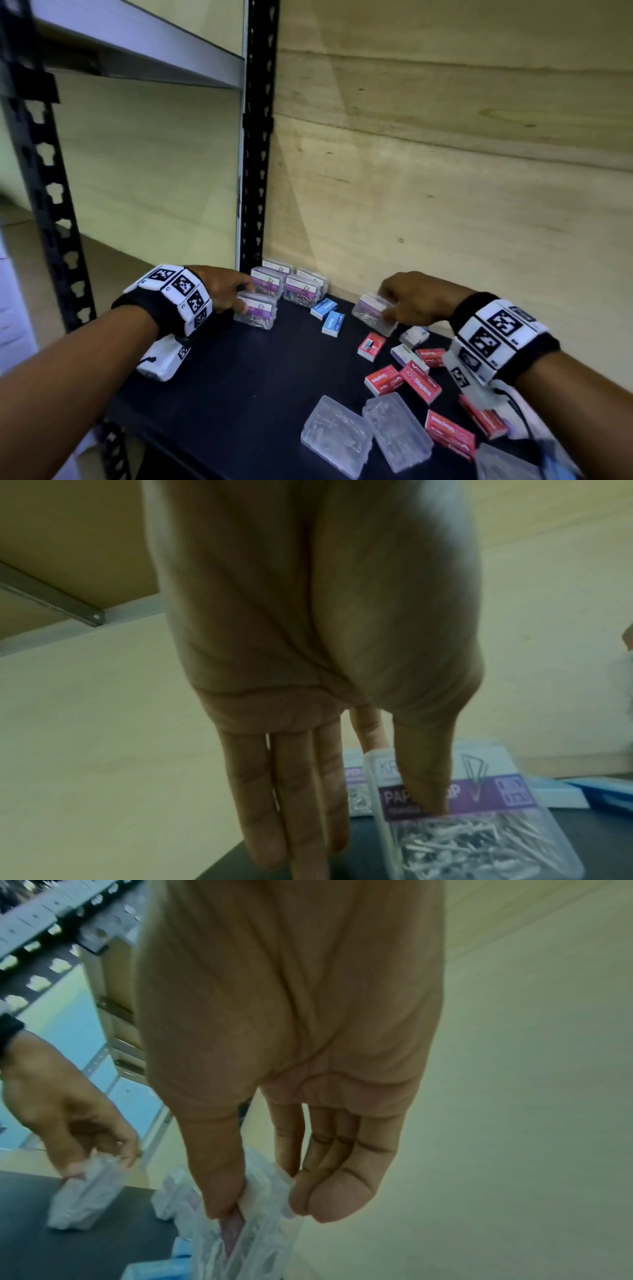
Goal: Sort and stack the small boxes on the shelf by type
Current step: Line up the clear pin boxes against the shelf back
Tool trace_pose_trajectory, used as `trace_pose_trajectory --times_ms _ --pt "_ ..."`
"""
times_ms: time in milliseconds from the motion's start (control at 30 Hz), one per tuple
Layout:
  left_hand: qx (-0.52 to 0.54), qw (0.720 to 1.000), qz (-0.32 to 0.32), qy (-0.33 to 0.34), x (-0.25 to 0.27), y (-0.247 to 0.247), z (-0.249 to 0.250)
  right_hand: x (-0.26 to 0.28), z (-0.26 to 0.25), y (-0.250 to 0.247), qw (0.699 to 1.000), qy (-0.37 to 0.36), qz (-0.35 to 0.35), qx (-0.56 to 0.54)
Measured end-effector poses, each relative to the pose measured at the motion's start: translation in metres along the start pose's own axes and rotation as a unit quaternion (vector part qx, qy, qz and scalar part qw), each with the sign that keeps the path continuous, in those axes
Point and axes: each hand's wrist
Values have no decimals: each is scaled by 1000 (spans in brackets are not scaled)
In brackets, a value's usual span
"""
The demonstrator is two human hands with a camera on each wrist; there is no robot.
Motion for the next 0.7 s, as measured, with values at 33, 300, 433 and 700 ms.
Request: trace_pose_trajectory --times_ms 33,300,433,700 --pt "-11 1000 9 -1 -2 -1 -2 -7 -9 1 1000 -15 -1 -8" --pt "-26 998 55 -22 -11 -6 -6 -67 -60 7 996 -85 -22 23" --pt "-45 997 56 -30 -14 -8 -6 -88 -74 7 995 -87 -29 33" --pt "-98 993 51 -40 -16 -11 1 -107 -81 13 995 -85 -47 33"
Point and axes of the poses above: each hand's wrist, its own x-axis away from the middle knuckle, its own y-axis out of the palm, z = x × y, and after that the axes turned 10 degrees about -y, right-handed
